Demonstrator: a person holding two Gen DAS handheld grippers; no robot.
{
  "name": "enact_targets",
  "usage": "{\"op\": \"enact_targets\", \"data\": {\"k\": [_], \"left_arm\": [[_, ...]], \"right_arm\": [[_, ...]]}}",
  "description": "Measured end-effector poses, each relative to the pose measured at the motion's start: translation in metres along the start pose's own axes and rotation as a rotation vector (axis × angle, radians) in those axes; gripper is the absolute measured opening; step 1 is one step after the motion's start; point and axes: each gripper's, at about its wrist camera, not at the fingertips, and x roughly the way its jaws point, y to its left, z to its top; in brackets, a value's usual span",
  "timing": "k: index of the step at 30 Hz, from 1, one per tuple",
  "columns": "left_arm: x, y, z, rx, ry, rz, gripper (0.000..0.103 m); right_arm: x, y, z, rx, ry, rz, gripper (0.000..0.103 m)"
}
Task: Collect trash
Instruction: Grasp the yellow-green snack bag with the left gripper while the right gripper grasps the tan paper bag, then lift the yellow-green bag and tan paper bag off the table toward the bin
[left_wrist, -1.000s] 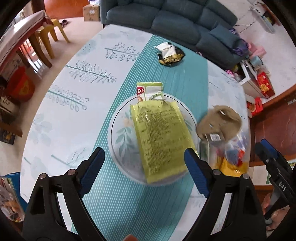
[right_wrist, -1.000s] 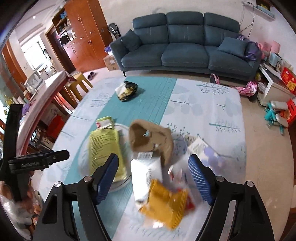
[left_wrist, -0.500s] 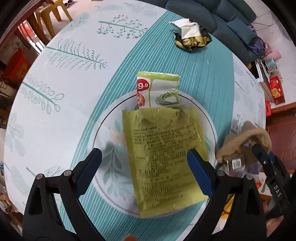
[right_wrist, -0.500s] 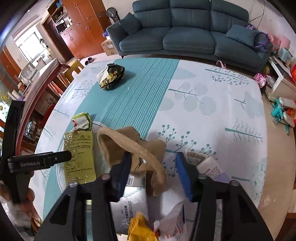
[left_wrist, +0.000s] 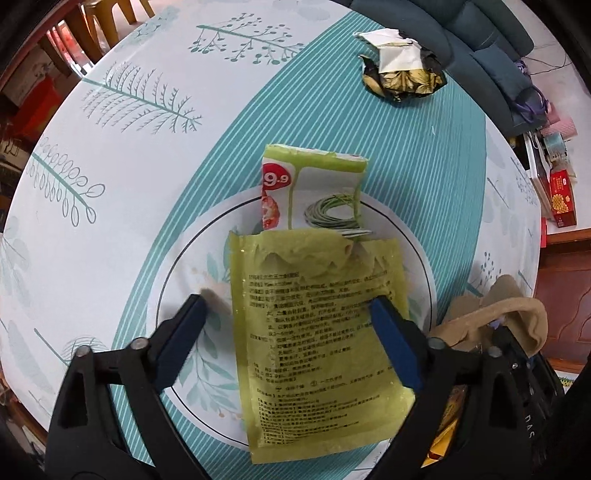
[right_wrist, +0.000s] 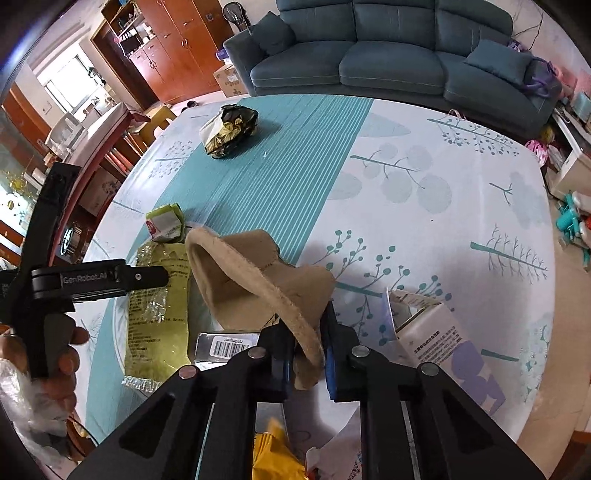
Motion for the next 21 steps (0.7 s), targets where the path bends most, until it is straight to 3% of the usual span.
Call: {"op": "enact_targets", "data": {"k": [4, 7, 10, 21], "left_arm": [[-0.007, -0.012, 0.000, 0.040, -0.023, -0.003, 0.030], [-0.012, -0.014, -0.002, 0.047, -0.033, -0.021, 0.012], [-0.021, -0.012, -0.006, 0.050, -0.061, -0.033, 0.003], [-0.109, 0.005, -0.049, 0.101, -0.217, -0.092, 0.000]], "right_arm": [[-0.004, 0.003, -0.001, -0.003, -0.016, 0.019, 0.012], [-0.009, 0.008, -0.002, -0.018, -0.038, 0.030, 0.011], [-0.017, 0.014, -0.002, -0.028, -0.065, 0.033, 0.011], [-0.071, 0.032, 0.000, -0.015, -0.205, 0.054, 0.011]]}}
